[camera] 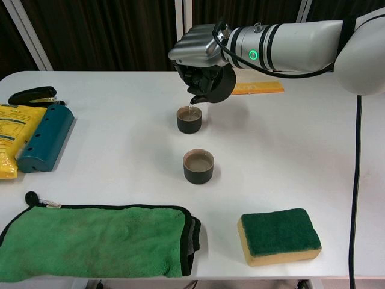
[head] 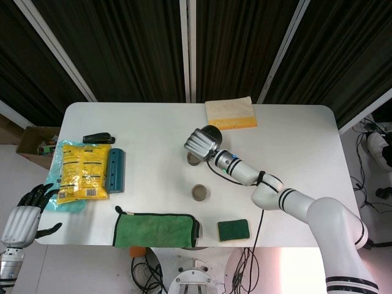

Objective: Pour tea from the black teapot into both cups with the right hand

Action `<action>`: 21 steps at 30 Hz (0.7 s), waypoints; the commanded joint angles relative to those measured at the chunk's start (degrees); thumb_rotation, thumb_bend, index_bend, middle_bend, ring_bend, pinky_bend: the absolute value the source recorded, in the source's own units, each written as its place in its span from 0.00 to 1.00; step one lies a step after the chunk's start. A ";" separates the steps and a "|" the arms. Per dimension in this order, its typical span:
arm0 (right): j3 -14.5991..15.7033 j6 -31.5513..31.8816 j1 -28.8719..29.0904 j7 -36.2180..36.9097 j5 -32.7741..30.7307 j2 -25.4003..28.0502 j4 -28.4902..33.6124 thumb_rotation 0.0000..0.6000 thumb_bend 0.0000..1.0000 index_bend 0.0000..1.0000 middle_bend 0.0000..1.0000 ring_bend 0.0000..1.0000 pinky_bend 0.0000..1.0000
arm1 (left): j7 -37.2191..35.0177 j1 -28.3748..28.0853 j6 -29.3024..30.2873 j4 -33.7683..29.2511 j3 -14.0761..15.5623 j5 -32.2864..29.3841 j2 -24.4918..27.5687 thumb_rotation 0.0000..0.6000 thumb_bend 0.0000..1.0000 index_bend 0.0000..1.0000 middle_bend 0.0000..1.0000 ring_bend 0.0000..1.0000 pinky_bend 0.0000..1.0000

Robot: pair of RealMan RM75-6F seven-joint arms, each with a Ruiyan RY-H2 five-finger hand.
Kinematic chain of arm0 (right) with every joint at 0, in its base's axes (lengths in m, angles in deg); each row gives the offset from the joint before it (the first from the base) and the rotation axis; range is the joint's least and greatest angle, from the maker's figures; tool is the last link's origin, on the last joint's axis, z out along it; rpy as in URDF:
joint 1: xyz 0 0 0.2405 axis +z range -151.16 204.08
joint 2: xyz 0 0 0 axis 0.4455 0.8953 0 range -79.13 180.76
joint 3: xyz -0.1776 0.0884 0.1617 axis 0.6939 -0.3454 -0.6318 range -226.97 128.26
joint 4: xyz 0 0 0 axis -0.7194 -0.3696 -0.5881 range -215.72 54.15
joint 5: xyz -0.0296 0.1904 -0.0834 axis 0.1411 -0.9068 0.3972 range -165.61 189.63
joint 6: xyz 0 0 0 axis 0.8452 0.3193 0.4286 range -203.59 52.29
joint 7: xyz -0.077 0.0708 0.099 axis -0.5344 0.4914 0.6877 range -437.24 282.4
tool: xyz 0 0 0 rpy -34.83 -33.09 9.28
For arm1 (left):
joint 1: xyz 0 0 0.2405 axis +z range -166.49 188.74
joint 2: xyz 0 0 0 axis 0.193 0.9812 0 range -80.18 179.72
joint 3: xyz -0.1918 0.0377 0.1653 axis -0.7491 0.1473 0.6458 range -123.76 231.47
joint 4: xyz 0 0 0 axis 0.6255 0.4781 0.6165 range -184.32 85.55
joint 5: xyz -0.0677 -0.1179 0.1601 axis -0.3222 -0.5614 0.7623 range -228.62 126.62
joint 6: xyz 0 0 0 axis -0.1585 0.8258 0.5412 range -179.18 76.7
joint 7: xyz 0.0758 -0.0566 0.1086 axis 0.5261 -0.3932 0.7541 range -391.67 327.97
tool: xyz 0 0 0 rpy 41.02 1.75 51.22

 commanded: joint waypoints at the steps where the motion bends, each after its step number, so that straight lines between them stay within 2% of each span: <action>1: 0.11 -0.39 0.09 -0.34 -0.06 -0.09 -0.22 1.00 0.48 1.00 1.00 1.00 0.77 | 0.04 0.00 0.00 0.01 -0.02 -0.02 0.04 1.00 0.07 0.21 0.11 0.09 0.22; 21: -0.48 -0.15 0.02 -0.39 -0.77 -0.37 0.22 1.00 0.48 1.00 1.00 1.00 0.77 | -0.21 0.03 -0.03 -0.03 0.00 -0.14 0.18 1.00 0.07 0.21 0.11 0.09 0.22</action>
